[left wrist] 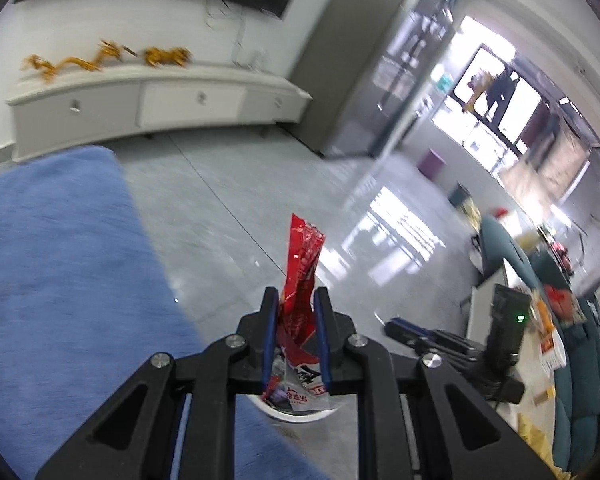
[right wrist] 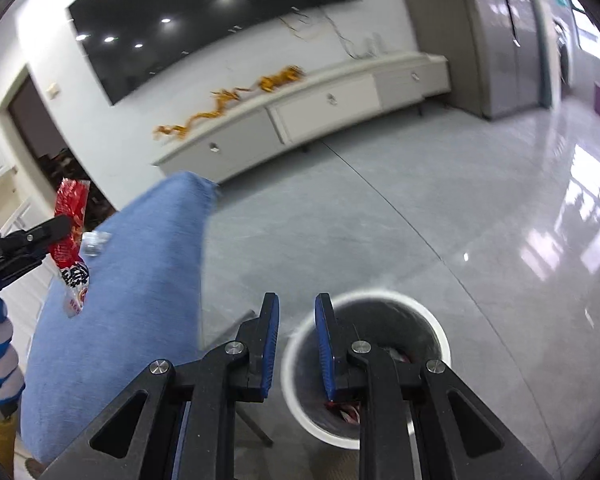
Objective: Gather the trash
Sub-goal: 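Carry both items over the bin and open both tools to drop them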
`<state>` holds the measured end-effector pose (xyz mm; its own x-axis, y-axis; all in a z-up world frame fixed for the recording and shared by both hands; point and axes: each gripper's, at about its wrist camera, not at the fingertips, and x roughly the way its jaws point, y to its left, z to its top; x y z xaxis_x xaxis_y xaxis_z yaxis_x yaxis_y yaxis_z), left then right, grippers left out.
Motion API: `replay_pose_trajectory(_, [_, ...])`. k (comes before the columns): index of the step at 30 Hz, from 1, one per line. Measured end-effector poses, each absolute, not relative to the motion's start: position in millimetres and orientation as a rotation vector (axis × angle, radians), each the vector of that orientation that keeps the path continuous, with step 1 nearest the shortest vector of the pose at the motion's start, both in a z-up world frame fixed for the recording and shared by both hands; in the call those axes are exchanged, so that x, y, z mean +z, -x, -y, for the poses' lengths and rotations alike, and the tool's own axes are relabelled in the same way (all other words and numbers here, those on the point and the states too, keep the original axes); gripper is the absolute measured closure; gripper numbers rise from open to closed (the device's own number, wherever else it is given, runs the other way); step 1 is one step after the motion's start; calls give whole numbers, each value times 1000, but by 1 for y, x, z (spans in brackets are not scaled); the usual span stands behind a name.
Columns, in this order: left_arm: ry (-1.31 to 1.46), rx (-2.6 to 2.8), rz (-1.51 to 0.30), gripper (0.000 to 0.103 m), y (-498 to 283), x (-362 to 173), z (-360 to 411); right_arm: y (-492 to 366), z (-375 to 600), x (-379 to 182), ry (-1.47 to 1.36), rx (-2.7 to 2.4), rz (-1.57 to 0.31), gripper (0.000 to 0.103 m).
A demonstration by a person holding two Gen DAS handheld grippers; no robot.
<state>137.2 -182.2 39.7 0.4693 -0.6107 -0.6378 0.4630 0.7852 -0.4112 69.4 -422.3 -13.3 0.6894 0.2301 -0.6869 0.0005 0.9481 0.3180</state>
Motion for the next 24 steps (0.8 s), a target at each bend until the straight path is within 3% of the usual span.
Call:
replay_pose_trajectory(8, [143,-699,-945,86,-162,6,247,-80,466,-75,-419,98,-893,85])
replay_pose_trajectory(18, [114,-688,-1032,82,-175,-35,288,-80,486,-103,-468,89,-928,84])
replay_pose_trajectory(19, [120,-695,-1048,77,-176,-38,293,-80,487,-104,-470,86,-929,82])
replay_pose_trajectory(22, [127,-696,-1055,47,-175,-40,297,-75,493,-103,-474,71,-928,76])
replay_pose_trajectory(24, [124,-698,-1056,46,-175,-40,298,-72,496,-102,-478,62,-926,75])
